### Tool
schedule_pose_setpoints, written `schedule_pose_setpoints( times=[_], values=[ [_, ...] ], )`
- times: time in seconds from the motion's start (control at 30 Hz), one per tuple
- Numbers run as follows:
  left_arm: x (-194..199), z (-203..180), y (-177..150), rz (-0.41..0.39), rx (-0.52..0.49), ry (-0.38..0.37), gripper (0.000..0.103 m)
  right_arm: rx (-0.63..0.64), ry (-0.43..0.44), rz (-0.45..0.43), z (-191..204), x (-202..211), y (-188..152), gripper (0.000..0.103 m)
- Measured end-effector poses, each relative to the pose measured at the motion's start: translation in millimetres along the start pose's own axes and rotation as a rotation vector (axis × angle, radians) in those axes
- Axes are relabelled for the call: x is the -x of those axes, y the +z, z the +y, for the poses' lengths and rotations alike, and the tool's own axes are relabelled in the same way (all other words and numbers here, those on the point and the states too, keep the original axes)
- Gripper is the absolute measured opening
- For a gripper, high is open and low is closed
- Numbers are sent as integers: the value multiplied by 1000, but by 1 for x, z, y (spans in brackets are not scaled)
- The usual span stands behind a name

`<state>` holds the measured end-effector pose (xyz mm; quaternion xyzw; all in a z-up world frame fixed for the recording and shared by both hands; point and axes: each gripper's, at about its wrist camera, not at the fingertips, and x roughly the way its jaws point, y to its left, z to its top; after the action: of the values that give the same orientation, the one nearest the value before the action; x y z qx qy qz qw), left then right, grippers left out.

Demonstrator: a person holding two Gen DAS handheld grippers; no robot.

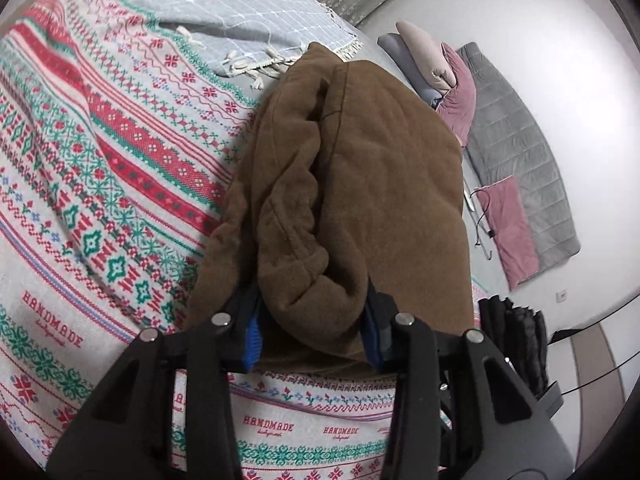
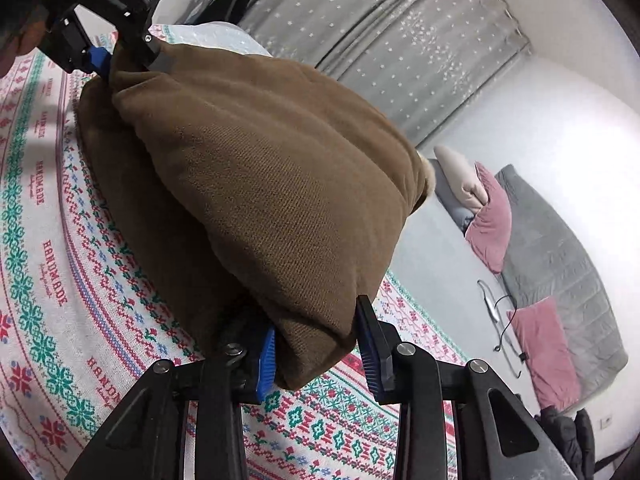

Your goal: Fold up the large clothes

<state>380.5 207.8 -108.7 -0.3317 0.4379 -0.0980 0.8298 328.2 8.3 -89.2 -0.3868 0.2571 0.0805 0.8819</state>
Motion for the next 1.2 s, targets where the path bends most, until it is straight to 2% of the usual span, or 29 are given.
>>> schedule_pose_setpoints(
  times=[0.17,0.2,0.27,0.33,0.43,0.5,0.6,0.67,0.8,1.0,1.07,1.13,1.2],
  values=[
    [1,2,-1,-16,10,-4,43,-22,25,25,0,14,1,35],
    [1,4,-1,-18,16,-2,43,-37,47,37,-6,14,-1,38],
    [3,9,0,-21,34,-5,43,-106,141,68,-25,26,5,39],
    [3,13,1,-19,58,-25,44,-217,255,31,-54,44,13,37],
    [3,11,-1,-25,54,-18,44,-382,348,-37,-92,64,27,37],
    [4,10,-2,-27,49,-13,44,-452,392,-21,-105,57,47,37],
    [6,13,-3,-23,57,-27,44,-405,411,91,-94,21,72,35],
    [7,17,-2,-17,73,-42,43,-377,449,168,-84,-9,72,35],
    [7,23,0,6,106,-78,43,-440,457,197,-73,-23,45,35],
    [17,11,4,13,83,-54,43,-447,460,209,-70,-29,38,35],
    [31,11,10,-18,97,-48,43,-459,453,203,-69,-29,36,35],
    [60,9,17,-141,90,26,43,-480,450,197,-70,-30,30,35],
    [76,-6,22,-215,22,54,43,-515,447,190,-71,-31,29,35]
  ],
)
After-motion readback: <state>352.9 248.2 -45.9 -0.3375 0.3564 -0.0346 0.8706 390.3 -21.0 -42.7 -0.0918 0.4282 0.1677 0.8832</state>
